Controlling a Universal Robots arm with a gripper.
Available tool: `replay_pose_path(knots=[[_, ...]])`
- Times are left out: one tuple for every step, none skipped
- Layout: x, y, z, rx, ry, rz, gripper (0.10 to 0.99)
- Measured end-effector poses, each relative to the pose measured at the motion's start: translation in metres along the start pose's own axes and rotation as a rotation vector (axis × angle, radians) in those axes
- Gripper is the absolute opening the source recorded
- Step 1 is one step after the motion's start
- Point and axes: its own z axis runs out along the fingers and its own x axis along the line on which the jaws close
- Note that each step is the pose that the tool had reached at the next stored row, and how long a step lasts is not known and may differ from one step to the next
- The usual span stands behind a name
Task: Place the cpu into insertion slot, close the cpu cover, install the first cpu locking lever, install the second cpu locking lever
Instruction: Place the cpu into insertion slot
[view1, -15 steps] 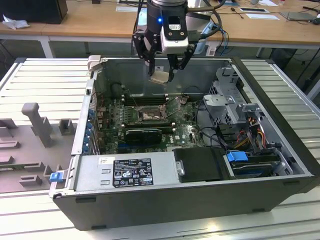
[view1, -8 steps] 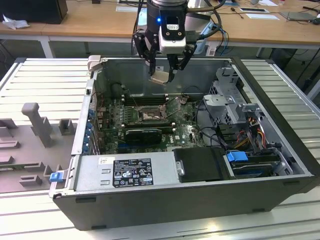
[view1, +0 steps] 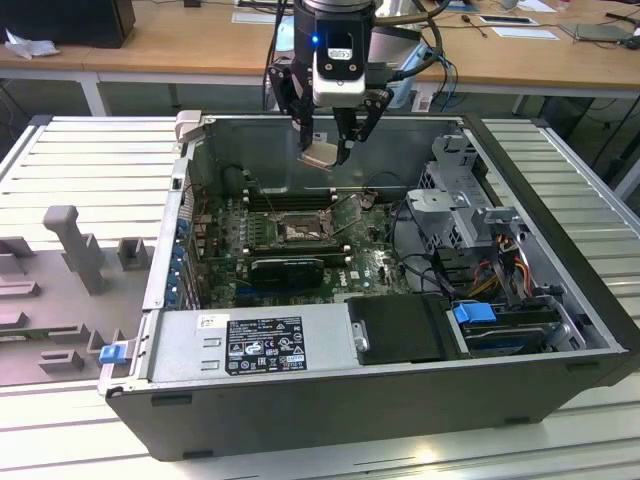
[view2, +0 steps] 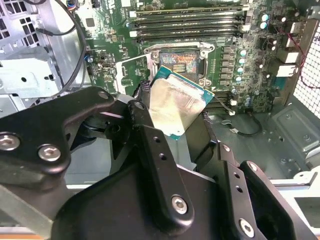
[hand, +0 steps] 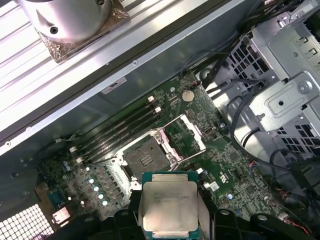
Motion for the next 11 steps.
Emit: replay_pose_path(knots=[[0.0000,0.0000,0.0000,0.000,-0.0005,0.006,0.525],[0.0000,0.0000,0.0000,0.000,-0.0010,0.011,0.525],[0.0000,0.0000,0.0000,0.000,-0.0017,0.020,0.525],[0.0000,0.0000,0.0000,-0.001,-0.0028,0.032,0.525],[0.0000,0.0000,0.0000,-0.001,-0.0035,0.039,0.525],[0.0000,0.0000,0.0000,-0.001,-0.0042,0.048,0.525],[0.0000,0.0000,0.0000,-0.001,-0.0048,0.053,0.525],[0.0000,0.0000,0.0000,-0.001,-0.0052,0.058,0.525],[0.0000,0.0000,0.0000,-0.001,-0.0057,0.064,0.525],[0.0000,0.0000,0.0000,-0.001,-0.0062,0.070,0.525],[0.0000,0.0000,0.0000,-0.002,-0.0072,0.080,0.525]])
